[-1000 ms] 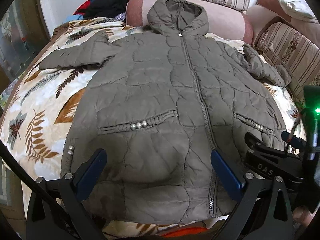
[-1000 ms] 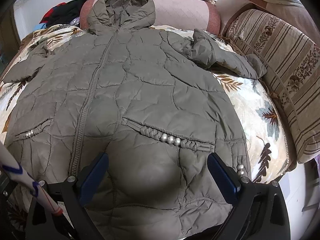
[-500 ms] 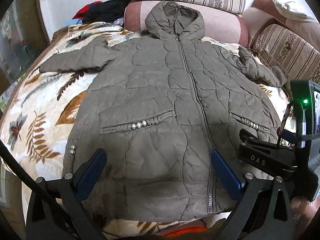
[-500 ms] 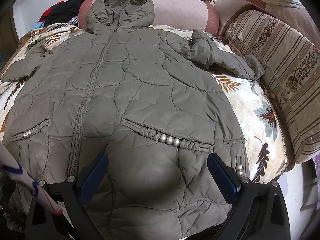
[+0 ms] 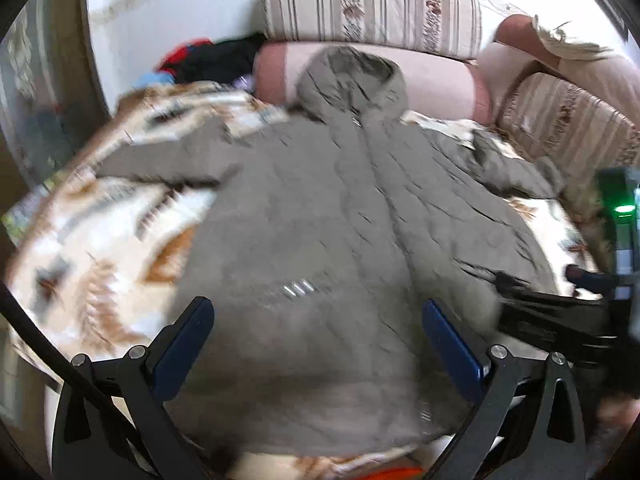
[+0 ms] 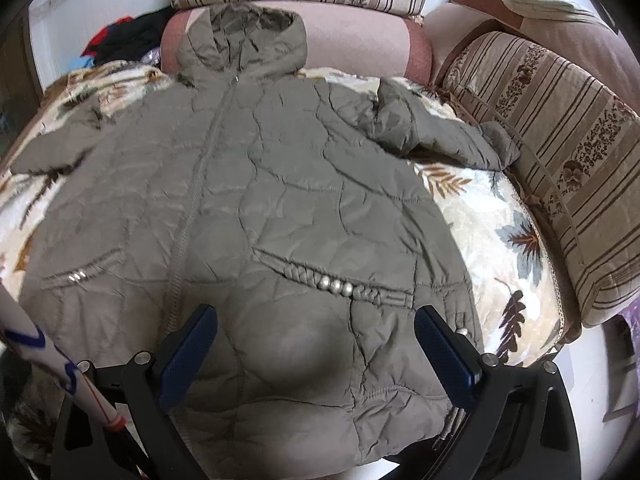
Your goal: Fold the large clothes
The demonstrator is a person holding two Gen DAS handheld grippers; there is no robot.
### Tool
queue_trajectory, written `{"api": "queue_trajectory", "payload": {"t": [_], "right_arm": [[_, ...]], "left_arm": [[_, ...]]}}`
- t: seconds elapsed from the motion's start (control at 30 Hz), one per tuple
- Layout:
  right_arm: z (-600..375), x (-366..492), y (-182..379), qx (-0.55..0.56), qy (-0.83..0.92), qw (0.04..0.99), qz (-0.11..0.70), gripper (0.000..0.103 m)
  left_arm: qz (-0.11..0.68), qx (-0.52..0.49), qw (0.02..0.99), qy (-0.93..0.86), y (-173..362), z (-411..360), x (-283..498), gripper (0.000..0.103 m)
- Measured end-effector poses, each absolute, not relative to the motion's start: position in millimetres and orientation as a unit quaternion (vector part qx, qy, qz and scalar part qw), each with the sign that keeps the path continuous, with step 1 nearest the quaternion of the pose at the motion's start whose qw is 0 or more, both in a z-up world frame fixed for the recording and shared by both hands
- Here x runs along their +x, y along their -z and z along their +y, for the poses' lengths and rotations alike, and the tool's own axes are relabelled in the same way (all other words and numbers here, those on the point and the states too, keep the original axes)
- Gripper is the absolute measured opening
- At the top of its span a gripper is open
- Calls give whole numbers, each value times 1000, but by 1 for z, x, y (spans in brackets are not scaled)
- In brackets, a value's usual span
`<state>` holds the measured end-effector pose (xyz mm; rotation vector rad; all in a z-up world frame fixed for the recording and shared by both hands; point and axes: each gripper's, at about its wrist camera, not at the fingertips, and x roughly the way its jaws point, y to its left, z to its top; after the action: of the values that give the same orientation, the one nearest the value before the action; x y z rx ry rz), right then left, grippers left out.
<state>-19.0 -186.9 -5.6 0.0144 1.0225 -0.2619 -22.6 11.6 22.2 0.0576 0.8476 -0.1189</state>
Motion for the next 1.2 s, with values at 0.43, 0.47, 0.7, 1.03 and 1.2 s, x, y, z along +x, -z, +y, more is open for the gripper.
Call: {"api": "queue_trajectory", "payload": {"t": [0.43, 0.47, 0.7, 1.03, 1.2], "right_arm": [[-165, -37, -190, 55, 30, 944, 323, 101], [-164, -40, -205, 52, 29, 949, 309, 101], [-161, -54, -277, 39, 17, 968, 246, 101], [-171, -41, -224, 71, 7, 951, 302, 103], [-180, -27, -156, 75, 17, 934, 350, 103]], "left_arm": [[268, 40, 962, -40, -160, 62, -29, 103], [262, 41, 963, -43, -167, 63, -31, 103], [203, 52, 975, -69, -232, 71, -49, 103], [236, 58, 967, -73, -203, 62, -45, 103], [289, 42, 954, -59, -162, 59, -20, 103]]}}
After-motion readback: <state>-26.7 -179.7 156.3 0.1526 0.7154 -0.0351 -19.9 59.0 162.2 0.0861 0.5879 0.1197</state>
